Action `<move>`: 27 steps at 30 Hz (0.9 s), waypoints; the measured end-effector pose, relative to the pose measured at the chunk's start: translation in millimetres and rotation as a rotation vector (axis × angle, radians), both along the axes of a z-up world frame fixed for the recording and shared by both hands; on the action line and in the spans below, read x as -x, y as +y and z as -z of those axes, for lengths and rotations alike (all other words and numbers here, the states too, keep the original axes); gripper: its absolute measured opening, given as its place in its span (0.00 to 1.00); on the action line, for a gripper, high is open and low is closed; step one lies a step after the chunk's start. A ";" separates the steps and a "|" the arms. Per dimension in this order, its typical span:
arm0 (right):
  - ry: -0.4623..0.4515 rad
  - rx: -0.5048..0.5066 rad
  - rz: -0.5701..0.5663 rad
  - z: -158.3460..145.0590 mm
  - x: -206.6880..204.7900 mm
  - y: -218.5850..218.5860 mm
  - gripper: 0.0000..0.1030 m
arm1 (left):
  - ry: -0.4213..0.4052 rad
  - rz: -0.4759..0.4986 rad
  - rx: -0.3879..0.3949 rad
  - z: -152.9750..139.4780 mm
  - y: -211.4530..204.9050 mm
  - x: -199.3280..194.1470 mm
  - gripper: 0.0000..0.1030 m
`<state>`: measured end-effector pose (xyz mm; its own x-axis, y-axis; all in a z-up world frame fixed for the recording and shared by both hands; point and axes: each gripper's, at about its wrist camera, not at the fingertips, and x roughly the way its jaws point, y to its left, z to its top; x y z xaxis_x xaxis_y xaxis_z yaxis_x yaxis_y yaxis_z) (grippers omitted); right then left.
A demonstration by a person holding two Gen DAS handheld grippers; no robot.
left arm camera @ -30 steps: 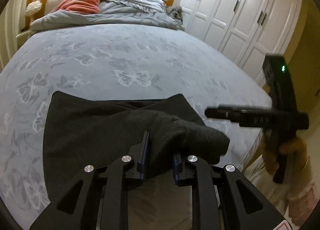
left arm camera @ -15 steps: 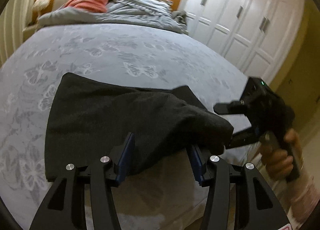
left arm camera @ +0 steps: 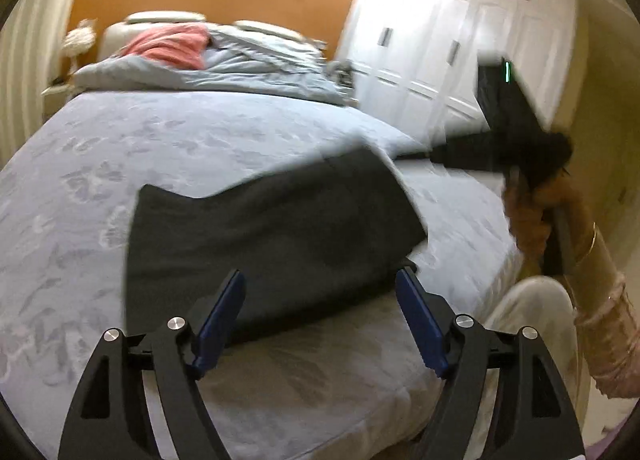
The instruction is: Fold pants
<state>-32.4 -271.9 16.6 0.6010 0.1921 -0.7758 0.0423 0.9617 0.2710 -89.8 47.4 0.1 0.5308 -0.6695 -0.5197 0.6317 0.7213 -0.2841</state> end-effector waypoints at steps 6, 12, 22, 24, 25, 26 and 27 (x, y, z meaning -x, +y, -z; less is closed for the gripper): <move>0.086 -0.105 0.096 46.6 14.8 -23.4 0.34 | 0.130 -0.248 0.051 3.8 40.8 -49.8 0.72; 0.161 -0.083 -0.063 80.2 -15.8 32.8 0.75 | 0.192 -0.404 0.128 2.4 61.6 -81.5 0.72; 0.158 0.130 -0.071 69.0 -37.8 30.0 0.27 | 0.229 -0.396 0.088 11.0 44.2 -97.5 0.73; 0.189 0.132 -0.035 83.7 -34.9 18.1 0.41 | 0.301 -0.420 0.040 27.2 43.9 -104.0 0.74; 0.166 0.085 0.000 77.6 -30.4 10.2 0.47 | 0.339 -0.447 0.023 35.6 46.8 -107.2 0.74; 0.151 0.079 0.023 71.2 -25.8 6.3 0.61 | 0.394 -0.474 0.022 46.5 52.8 -111.4 0.74; 0.122 0.082 0.046 64.5 -20.5 3.2 0.79 | 0.442 -0.483 0.035 55.1 57.6 -114.6 0.74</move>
